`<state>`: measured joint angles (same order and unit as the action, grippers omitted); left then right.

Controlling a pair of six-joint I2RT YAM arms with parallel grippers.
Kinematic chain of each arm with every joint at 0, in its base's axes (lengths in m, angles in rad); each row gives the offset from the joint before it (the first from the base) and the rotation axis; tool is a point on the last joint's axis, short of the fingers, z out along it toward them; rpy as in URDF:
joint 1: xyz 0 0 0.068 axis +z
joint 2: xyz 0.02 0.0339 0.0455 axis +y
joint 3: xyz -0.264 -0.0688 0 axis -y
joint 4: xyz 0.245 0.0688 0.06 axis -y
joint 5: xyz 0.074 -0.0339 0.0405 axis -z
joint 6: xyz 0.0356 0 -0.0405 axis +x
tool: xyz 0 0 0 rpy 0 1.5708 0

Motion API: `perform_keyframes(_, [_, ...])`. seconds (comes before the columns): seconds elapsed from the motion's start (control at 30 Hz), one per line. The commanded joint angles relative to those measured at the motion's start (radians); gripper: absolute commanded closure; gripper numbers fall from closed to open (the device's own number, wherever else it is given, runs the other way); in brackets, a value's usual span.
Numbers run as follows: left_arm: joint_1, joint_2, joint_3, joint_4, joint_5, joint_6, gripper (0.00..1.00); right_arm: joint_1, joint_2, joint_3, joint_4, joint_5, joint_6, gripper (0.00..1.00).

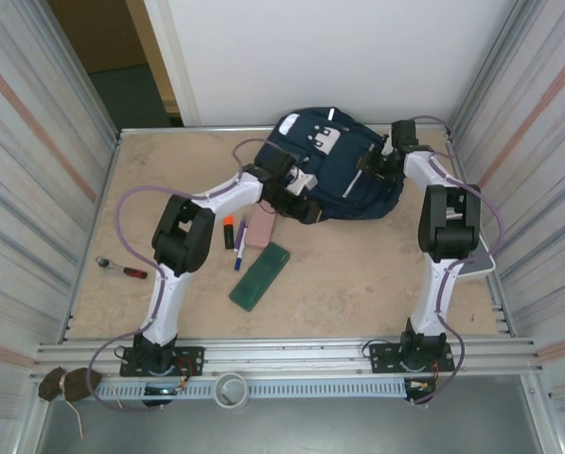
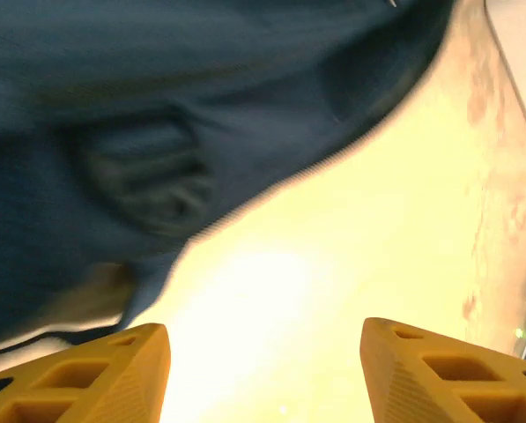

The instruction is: Pack the student bag

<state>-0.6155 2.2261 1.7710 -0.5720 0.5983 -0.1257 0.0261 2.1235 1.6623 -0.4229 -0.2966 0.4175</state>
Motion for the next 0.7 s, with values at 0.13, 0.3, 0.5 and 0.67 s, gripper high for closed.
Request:
perform_keyframes(0.13, [-0.067, -0.156, -0.069, -0.036, -0.148, 0.276, 0.41, 0.026, 0.035, 0.144, -0.122, 0.017, -0.108, 0.46])
perform_keyframes(0.3, [-0.054, -0.328, -0.247, 0.149, -0.301, 0.559, 0.41, 0.026, -0.093, 0.082, -0.138, 0.064, -0.149, 0.4])
perform_keyframes(0.5, [0.013, -0.378, -0.387, 0.363, -0.341, 0.884, 0.4, 0.073, -0.293, -0.147, -0.096, 0.073, -0.154, 0.33])
perform_keyframes(0.67, [0.035, -0.243, -0.276, 0.276, -0.425, 1.08, 0.4, 0.099, -0.406, -0.28, -0.093, 0.073, -0.159, 0.32])
